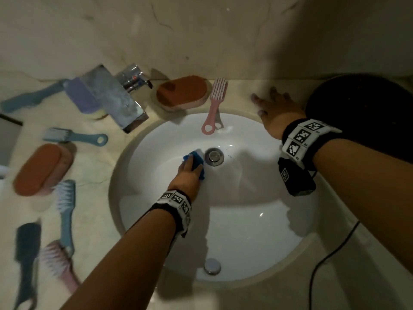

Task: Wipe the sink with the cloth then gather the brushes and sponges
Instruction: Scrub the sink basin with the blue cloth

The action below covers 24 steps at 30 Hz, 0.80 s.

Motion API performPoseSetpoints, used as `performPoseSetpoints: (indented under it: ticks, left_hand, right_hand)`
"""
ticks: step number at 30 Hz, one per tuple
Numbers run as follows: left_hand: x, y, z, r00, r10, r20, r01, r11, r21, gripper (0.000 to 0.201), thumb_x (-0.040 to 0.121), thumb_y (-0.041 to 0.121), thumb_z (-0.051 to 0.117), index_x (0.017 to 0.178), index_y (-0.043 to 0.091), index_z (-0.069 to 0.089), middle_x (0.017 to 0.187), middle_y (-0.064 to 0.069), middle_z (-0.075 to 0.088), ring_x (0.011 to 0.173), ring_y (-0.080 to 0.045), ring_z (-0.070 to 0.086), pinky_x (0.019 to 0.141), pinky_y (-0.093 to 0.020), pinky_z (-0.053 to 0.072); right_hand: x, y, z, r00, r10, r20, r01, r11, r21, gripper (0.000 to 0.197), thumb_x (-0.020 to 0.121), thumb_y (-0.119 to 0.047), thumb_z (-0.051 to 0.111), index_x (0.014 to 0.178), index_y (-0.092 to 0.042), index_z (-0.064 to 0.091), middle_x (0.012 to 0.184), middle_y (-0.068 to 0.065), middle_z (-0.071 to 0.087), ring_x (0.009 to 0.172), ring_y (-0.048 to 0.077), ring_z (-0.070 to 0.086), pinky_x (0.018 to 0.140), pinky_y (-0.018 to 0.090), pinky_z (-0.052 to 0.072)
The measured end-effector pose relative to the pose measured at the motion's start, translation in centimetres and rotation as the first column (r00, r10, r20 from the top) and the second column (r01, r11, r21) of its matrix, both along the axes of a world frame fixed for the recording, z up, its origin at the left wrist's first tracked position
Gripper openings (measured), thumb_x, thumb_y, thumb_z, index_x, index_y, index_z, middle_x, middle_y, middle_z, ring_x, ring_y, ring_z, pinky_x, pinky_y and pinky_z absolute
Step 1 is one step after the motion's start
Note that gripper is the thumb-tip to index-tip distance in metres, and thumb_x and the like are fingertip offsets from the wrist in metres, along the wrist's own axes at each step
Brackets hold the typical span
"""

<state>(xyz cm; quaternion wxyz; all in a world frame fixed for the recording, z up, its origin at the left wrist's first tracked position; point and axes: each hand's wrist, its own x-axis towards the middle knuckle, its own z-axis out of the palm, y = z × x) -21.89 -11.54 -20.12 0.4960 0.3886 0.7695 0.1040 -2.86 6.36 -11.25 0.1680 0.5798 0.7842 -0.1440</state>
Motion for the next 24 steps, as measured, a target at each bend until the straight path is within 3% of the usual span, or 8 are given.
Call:
performPoseSetpoints:
  ticks: [2, 4, 6, 8, 11, 13, 18, 24]
  left_hand:
    - [-0.1, -0.8, -0.2, 0.981, -0.090, -0.172, 0.069, 0.990, -0.126, 0.054, 0.099, 0.032, 0.039, 0.149, 0.023, 0.020, 0.158, -0.012, 0.003, 0.142, -0.036, 0.020, 0.116, -0.043, 0.025]
    - [-0.3, -0.2, 0.0, 0.974, -0.023, -0.226, -0.015, 0.987, -0.162, 0.053, 0.100, 0.030, 0.036, 0.148, 0.015, 0.021, 0.154, -0.017, 0.020, 0.136, -0.035, 0.033, 0.112, -0.039, 0.032]
    - [-0.6, 0.5, -0.4, 0.948, -0.043, -0.314, -0.005, 0.989, -0.150, 0.046, 0.100, 0.034, 0.033, 0.141, 0.012, 0.034, 0.139, -0.017, 0.043, 0.124, -0.034, 0.047, 0.103, -0.037, 0.037]
    - [-0.4, 1.6, -0.7, 0.910, -0.070, -0.409, 0.025, 0.993, -0.115, 0.040, 0.099, 0.026, 0.037, 0.136, 0.011, 0.037, 0.136, -0.018, 0.045, 0.118, -0.035, 0.051, 0.097, -0.040, 0.042]
    - [0.8, 3.5, -1.0, 0.927, -0.098, -0.363, 0.105, 0.994, -0.001, 0.042, 0.094, 0.015, 0.046, 0.136, 0.011, 0.041, 0.143, -0.015, 0.033, 0.121, -0.034, 0.047, 0.101, -0.041, 0.043]
    - [1.3, 4.5, -1.2, 0.951, -0.081, -0.297, 0.097, 0.994, 0.042, 0.042, 0.093, 0.017, 0.048, 0.134, 0.011, 0.044, 0.142, -0.014, 0.037, 0.122, -0.033, 0.047, 0.104, -0.040, 0.042]
    - [-1.6, 3.0, -1.1, 0.922, 0.006, -0.386, 0.046, 0.991, 0.125, 0.046, 0.091, 0.014, 0.051, 0.136, 0.015, 0.044, 0.131, -0.015, 0.046, 0.115, -0.034, 0.052, 0.101, -0.037, 0.042]
    - [-0.5, 3.8, -1.8, 0.944, -0.058, -0.324, 0.111, 0.983, 0.148, 0.050, 0.085, 0.017, 0.059, 0.134, 0.017, 0.048, 0.127, -0.012, 0.052, 0.115, -0.029, 0.052, 0.099, -0.029, 0.039]
  right_hand:
    - [0.0, 0.1, 0.1, 1.000, -0.001, -0.004, 0.001, 1.000, -0.006, 0.051, 0.100, -0.032, 0.025, 0.146, -0.043, 0.007, 0.159, 0.009, 0.000, 0.143, 0.042, 0.009, 0.114, 0.056, 0.019]
    - [0.0, 0.4, -0.2, 1.000, 0.019, 0.001, -0.019, 1.000, 0.000, 0.051, 0.100, -0.032, 0.026, 0.146, -0.043, 0.007, 0.158, 0.011, 0.002, 0.142, 0.042, 0.011, 0.113, 0.057, 0.020]
    - [0.0, 0.7, -0.7, 0.999, 0.050, 0.006, -0.050, 0.998, 0.024, 0.050, 0.099, -0.032, 0.025, 0.145, -0.042, 0.007, 0.157, 0.014, 0.004, 0.141, 0.041, 0.013, 0.112, 0.058, 0.023]
    - [0.0, 0.8, -1.1, 0.998, 0.053, 0.021, -0.054, 0.998, 0.037, 0.051, 0.099, -0.031, 0.025, 0.145, -0.041, 0.006, 0.157, 0.015, 0.003, 0.141, 0.041, 0.013, 0.111, 0.058, 0.023]
    - [0.3, 1.2, -2.0, 0.997, 0.066, 0.046, -0.069, 0.996, 0.054, 0.054, 0.099, -0.030, 0.025, 0.147, -0.039, 0.002, 0.157, 0.015, 0.002, 0.142, 0.041, 0.012, 0.111, 0.059, 0.024]
    - [0.5, 1.3, -2.5, 0.992, 0.106, 0.062, -0.110, 0.992, 0.066, 0.056, 0.098, -0.029, 0.024, 0.147, -0.038, -0.001, 0.157, 0.013, 0.003, 0.142, 0.041, 0.011, 0.109, 0.061, 0.025]
    - [0.4, 1.0, -1.8, 0.997, 0.057, 0.042, -0.058, 0.997, 0.044, 0.055, 0.100, -0.029, 0.026, 0.148, -0.039, 0.001, 0.158, 0.013, 0.000, 0.143, 0.040, 0.008, 0.113, 0.058, 0.021]
    - [0.2, 0.8, -1.6, 1.000, 0.023, 0.020, -0.023, 0.999, 0.047, 0.053, 0.101, -0.029, 0.026, 0.147, -0.042, 0.003, 0.158, 0.012, -0.001, 0.142, 0.041, 0.010, 0.113, 0.056, 0.021]
